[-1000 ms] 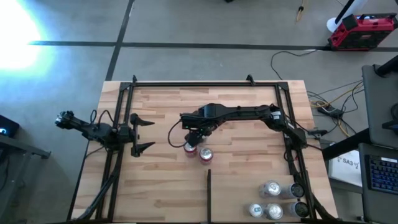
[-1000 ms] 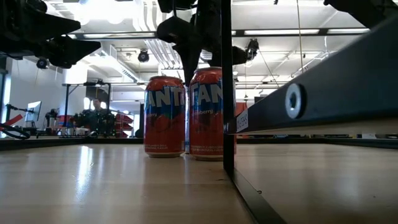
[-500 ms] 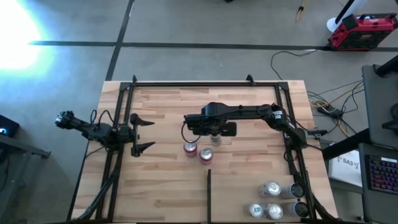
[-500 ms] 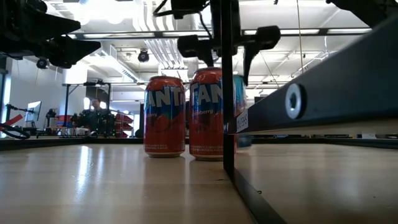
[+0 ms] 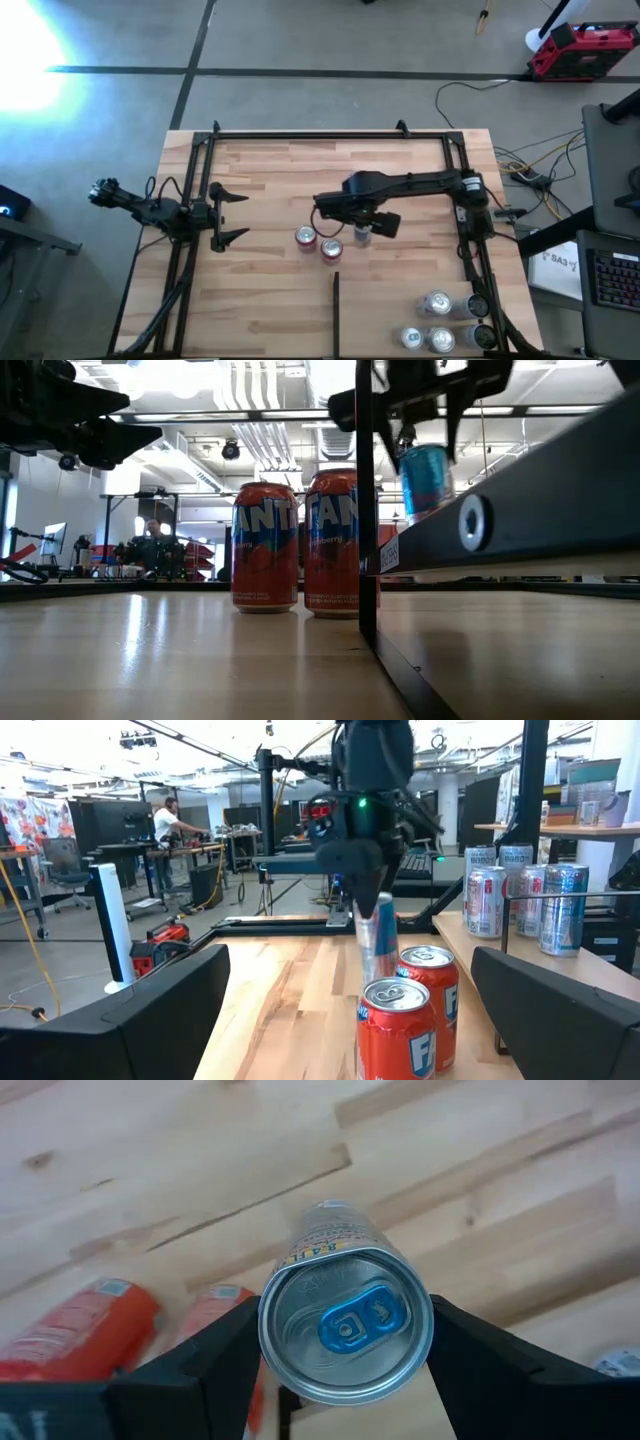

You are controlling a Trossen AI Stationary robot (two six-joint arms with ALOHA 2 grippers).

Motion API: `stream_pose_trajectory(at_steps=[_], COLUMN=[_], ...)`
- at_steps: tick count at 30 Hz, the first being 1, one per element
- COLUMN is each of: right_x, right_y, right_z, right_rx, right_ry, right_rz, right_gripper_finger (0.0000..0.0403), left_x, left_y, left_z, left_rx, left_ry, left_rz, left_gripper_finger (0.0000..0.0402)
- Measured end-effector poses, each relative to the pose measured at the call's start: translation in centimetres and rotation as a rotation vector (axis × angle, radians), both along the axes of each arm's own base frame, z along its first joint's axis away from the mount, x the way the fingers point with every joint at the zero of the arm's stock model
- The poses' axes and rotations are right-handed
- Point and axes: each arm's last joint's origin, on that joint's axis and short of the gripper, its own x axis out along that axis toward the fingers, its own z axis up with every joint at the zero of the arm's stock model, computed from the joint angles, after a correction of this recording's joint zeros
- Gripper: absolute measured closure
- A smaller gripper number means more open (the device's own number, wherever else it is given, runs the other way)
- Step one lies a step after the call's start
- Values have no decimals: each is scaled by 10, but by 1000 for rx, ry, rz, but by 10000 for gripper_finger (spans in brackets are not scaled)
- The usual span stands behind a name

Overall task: Place canned beverage on shelf
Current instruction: Put the white/blue soda can aligned with the white/blue soda can on the shelf

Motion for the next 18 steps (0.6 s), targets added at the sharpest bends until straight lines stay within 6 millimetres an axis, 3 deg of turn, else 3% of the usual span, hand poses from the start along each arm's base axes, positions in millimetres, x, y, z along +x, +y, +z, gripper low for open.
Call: stream_pose_trajectory(at_steps=[10,18], right_x=[-42,-62], right_y=[38,73], right_z=[25,37], right_rx=[8,6], right_ry=[-73,-109], right_rz=[104,123], right_gripper_finger=[166,165], left_x=[0,0], left_y=[0,0], left_z=[0,0], left_rx=[0,0], left_ry=[0,0], left_rz=[0,0], left_gripper_finger=[2,2])
